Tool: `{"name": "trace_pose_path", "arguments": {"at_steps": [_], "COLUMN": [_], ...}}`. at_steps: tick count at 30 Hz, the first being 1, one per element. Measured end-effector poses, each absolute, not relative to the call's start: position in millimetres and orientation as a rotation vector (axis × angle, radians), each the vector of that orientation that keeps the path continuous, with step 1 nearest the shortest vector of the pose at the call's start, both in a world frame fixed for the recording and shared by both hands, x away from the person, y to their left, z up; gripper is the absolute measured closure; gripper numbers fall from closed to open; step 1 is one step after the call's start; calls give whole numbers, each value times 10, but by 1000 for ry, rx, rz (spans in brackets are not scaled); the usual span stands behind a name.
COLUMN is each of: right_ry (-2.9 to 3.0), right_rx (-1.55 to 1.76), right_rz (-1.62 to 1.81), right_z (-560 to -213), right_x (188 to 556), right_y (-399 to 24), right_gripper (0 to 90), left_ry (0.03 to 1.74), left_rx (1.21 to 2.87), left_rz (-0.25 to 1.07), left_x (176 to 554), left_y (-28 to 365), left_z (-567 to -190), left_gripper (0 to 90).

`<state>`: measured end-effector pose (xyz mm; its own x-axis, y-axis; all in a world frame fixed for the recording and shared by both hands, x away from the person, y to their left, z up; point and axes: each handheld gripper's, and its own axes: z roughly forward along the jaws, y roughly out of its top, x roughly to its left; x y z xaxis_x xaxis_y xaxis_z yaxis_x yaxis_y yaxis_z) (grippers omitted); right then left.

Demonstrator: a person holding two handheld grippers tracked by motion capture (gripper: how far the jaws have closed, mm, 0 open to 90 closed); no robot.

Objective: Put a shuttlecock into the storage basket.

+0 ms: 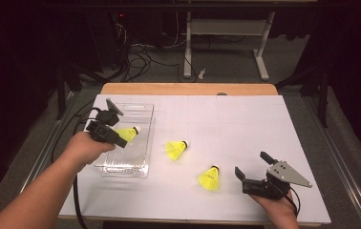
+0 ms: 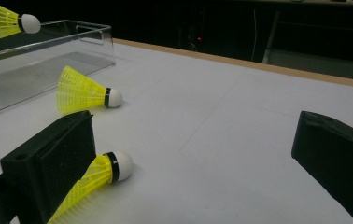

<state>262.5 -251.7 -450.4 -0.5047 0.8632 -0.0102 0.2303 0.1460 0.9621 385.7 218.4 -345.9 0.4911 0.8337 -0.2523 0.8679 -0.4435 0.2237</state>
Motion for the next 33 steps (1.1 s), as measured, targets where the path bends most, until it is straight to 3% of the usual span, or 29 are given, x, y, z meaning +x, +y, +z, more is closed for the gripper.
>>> {"name": "trace_pose_path", "arguments": {"at_steps": [19, 33], "right_ry": [1818, 1820], "right_rx": [1027, 1023], "right_rz": [1410, 1413], "right_z": [-4457, -4458], "right_x": [2580, 2570], "right_y": [-2566, -2563], "right_gripper": [2, 2], "left_ry": [1489, 1501], "left_rx": [2400, 2397], "left_rz": [-112, -126], "left_x": [4039, 4166], "left_y": [2114, 2019], "left_z": [-3216, -3373], "left_gripper": [893, 893]}}
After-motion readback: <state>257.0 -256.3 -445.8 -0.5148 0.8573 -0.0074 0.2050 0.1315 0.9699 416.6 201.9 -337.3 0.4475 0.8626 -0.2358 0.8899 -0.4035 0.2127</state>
